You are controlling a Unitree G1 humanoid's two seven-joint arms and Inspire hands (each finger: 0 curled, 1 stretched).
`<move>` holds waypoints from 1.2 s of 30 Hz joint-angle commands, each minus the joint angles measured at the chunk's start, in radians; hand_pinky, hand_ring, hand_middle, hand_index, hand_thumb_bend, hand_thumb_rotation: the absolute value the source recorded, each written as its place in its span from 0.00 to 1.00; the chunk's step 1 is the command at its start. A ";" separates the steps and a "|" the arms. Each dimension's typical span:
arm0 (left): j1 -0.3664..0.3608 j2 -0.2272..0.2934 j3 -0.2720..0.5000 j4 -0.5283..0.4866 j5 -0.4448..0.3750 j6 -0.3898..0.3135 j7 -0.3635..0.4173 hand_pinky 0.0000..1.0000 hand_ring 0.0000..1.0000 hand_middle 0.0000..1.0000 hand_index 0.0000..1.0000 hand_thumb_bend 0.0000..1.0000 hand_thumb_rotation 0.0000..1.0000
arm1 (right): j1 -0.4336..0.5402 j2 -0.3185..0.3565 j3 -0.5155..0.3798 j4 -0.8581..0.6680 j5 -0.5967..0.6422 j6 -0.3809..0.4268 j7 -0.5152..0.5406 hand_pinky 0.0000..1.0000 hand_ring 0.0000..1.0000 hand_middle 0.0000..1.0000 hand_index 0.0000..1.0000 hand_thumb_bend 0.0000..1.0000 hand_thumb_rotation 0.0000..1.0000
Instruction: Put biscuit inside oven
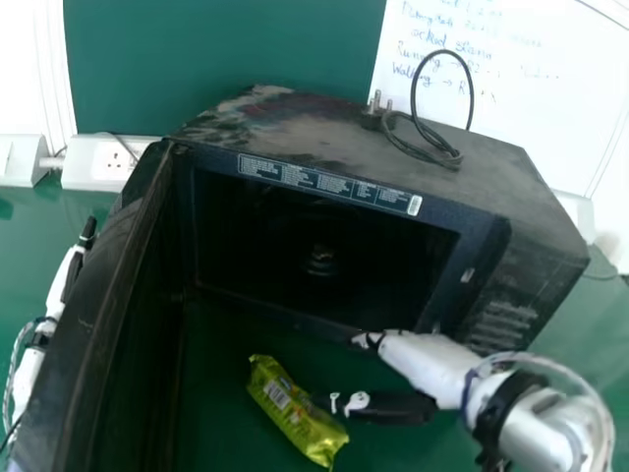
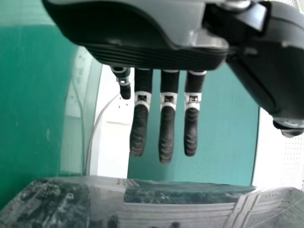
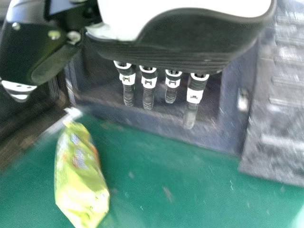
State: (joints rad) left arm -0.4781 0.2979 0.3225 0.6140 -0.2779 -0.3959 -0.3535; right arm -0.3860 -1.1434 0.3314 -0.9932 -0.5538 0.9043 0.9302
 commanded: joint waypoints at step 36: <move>0.007 -0.009 -0.020 -0.025 0.010 0.007 0.015 0.25 0.30 0.40 0.49 0.52 0.06 | 0.191 0.846 0.113 0.244 -1.068 -0.573 0.411 0.75 0.90 0.94 0.95 0.92 0.59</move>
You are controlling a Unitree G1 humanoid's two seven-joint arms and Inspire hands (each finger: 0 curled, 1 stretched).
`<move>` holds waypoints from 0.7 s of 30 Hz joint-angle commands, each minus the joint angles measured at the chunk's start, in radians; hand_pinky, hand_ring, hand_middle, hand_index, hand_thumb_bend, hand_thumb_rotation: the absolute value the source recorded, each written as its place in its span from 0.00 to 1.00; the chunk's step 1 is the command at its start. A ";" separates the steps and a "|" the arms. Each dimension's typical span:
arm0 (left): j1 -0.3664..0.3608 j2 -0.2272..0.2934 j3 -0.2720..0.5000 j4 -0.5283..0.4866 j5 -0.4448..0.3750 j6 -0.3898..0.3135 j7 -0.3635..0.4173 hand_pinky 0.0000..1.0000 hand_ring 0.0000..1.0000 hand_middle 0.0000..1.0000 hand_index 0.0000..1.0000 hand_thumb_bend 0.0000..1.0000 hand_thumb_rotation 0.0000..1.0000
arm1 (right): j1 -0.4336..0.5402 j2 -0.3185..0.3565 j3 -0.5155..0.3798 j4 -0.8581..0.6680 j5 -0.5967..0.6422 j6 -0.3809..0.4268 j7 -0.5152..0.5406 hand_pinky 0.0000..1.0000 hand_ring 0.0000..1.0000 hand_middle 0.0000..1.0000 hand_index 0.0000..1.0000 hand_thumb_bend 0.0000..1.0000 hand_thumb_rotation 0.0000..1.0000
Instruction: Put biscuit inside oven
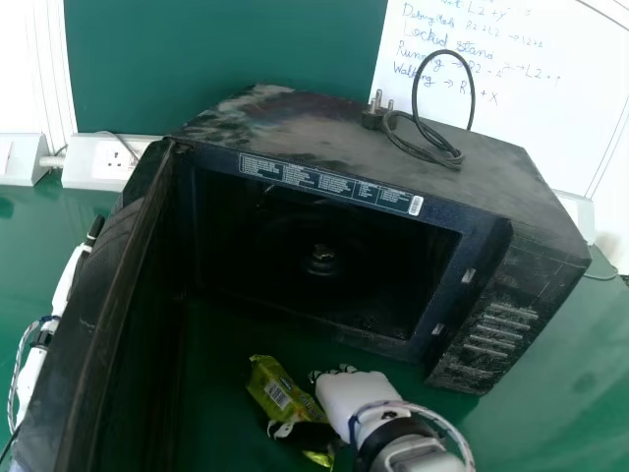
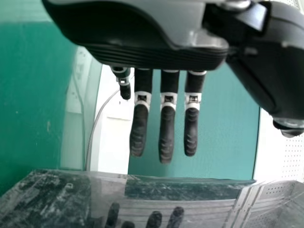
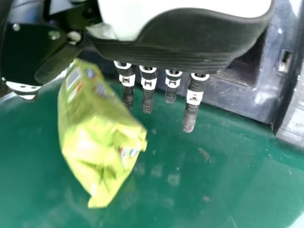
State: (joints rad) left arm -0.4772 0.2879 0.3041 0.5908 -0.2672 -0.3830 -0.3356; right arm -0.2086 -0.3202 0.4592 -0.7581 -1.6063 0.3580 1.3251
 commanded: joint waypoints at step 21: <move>0.000 -0.001 0.002 0.007 -0.010 -0.013 -0.018 0.25 0.30 0.40 0.49 0.52 0.06 | 0.118 0.214 -0.066 0.108 -0.131 -0.203 -0.056 0.81 0.91 0.95 0.95 0.81 0.40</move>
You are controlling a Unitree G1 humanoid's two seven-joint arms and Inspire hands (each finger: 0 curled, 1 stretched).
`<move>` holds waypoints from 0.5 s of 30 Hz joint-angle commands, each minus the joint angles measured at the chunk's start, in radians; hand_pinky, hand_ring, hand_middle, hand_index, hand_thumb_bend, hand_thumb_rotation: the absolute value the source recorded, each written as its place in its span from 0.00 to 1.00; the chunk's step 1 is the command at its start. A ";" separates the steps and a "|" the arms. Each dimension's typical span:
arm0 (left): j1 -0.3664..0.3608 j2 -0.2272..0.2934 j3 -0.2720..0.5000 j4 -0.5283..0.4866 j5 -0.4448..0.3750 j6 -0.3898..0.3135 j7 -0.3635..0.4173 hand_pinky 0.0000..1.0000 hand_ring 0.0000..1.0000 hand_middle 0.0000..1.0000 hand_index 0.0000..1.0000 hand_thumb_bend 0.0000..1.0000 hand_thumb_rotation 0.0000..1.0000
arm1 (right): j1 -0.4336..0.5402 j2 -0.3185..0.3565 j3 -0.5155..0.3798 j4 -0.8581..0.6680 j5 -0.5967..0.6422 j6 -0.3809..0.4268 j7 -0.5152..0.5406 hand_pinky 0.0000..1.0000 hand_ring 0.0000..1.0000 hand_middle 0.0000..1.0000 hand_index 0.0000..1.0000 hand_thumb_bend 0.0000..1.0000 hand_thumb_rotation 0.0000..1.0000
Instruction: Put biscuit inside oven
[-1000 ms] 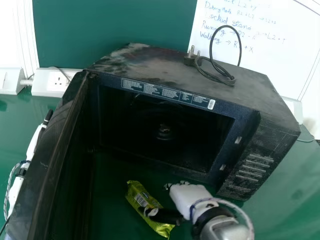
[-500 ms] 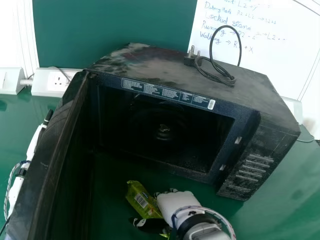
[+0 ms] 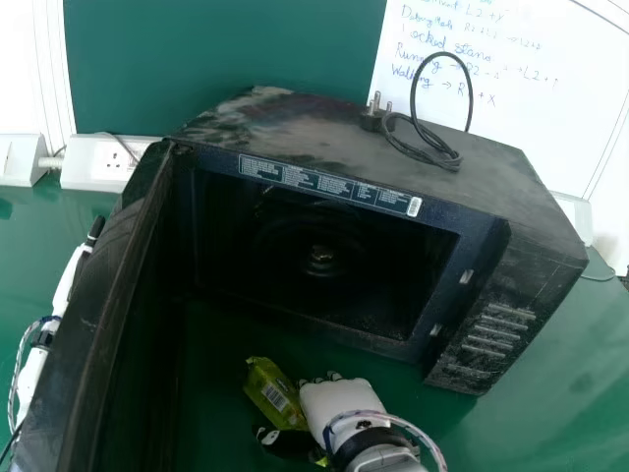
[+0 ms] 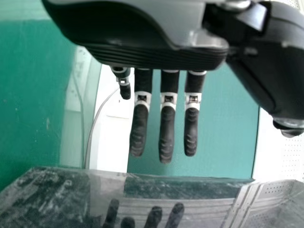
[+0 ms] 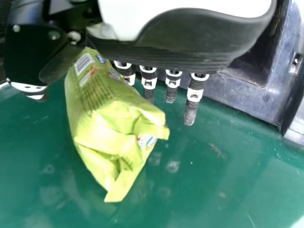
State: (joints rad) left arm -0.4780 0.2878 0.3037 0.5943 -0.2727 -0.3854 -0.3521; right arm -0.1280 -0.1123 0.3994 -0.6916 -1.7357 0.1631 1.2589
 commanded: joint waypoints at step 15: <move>0.011 -0.001 0.002 -0.021 -0.011 0.000 0.001 0.25 0.31 0.40 0.49 0.52 0.06 | 0.132 0.007 -0.010 0.146 -0.044 -0.002 -0.312 0.74 0.87 0.92 0.90 0.63 0.13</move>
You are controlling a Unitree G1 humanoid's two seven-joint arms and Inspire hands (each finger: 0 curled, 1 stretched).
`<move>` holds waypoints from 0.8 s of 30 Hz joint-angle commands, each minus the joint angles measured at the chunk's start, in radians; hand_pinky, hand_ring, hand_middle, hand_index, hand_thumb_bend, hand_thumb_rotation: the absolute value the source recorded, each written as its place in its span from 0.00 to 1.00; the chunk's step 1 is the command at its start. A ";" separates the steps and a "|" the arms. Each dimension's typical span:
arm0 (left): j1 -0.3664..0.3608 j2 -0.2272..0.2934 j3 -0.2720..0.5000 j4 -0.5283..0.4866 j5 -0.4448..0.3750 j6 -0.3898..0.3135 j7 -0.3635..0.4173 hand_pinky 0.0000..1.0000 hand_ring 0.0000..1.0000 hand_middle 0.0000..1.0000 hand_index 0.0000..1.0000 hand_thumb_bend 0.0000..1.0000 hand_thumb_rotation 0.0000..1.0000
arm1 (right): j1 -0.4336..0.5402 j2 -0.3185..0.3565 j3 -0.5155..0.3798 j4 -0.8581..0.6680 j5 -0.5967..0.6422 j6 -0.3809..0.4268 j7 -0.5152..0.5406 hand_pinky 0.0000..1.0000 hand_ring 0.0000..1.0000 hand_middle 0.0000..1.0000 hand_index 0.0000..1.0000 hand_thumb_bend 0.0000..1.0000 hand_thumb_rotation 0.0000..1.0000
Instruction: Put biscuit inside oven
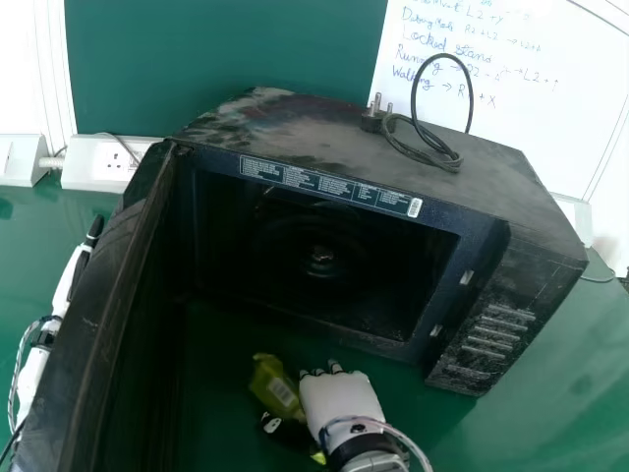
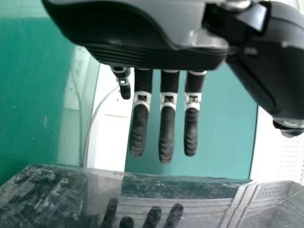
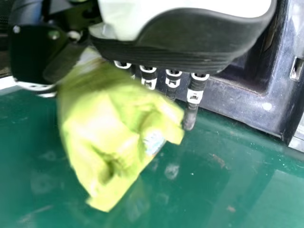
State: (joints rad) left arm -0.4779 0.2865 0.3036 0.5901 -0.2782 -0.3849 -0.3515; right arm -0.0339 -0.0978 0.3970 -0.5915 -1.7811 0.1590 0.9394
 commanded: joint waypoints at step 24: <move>0.015 0.002 0.000 -0.021 0.001 -0.007 0.003 0.25 0.31 0.40 0.49 0.52 0.06 | 0.043 0.016 -0.040 0.028 0.094 0.021 -0.151 0.21 0.26 0.47 0.49 0.53 0.00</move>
State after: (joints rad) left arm -0.4776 0.2863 0.3037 0.5808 -0.2802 -0.3846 -0.3524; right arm -0.0179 -0.0866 0.3614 -0.5640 -1.7066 0.1764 0.7816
